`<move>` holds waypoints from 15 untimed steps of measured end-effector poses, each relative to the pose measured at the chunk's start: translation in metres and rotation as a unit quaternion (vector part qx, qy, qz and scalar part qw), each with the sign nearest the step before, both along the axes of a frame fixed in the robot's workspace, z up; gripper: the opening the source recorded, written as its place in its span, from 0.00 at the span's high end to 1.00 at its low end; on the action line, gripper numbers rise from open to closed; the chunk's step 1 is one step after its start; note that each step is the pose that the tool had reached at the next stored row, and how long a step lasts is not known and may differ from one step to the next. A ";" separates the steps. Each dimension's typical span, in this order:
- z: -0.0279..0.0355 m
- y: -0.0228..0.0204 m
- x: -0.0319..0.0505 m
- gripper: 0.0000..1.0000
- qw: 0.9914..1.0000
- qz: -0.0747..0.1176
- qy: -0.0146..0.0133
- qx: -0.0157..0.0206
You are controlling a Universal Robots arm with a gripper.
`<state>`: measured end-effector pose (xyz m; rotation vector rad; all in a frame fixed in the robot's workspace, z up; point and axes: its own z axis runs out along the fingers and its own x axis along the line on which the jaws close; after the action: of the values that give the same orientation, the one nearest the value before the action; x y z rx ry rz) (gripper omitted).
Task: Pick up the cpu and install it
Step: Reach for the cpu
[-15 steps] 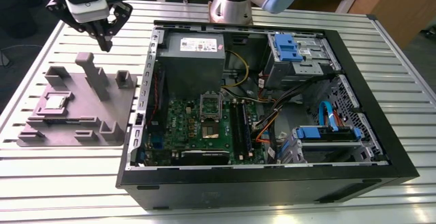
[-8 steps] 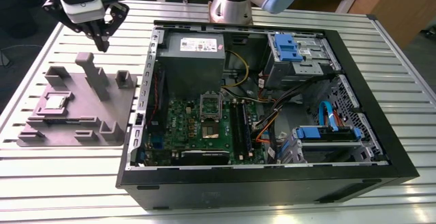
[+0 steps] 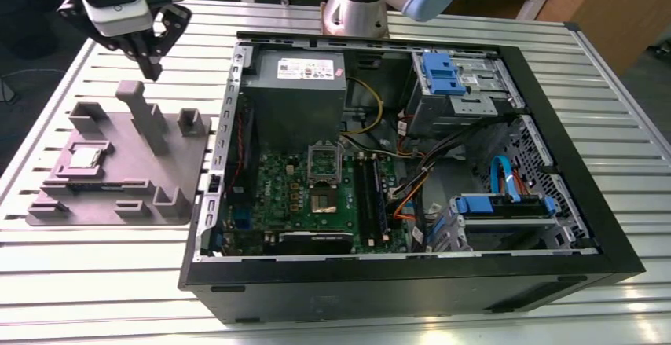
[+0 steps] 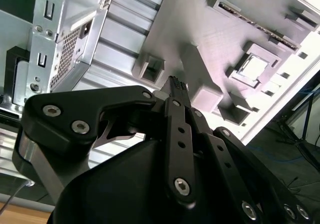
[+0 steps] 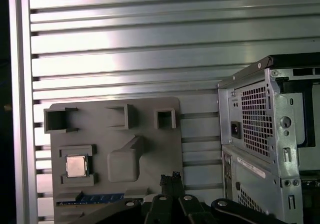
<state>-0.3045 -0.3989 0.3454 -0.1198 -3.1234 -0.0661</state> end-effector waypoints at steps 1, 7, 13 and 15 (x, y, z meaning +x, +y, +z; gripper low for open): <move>-0.0001 0.0000 -0.0016 0.90 1.000 0.000 0.000 0.000; -0.0007 0.0000 -0.0114 0.90 1.000 0.000 0.000 0.000; -0.0015 0.0000 -0.0259 0.90 1.000 0.000 0.000 0.000; -0.0018 0.0000 -0.0312 0.90 1.000 0.000 0.000 0.000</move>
<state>-0.3356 -0.3990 0.3436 -0.1197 -3.1228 -0.0660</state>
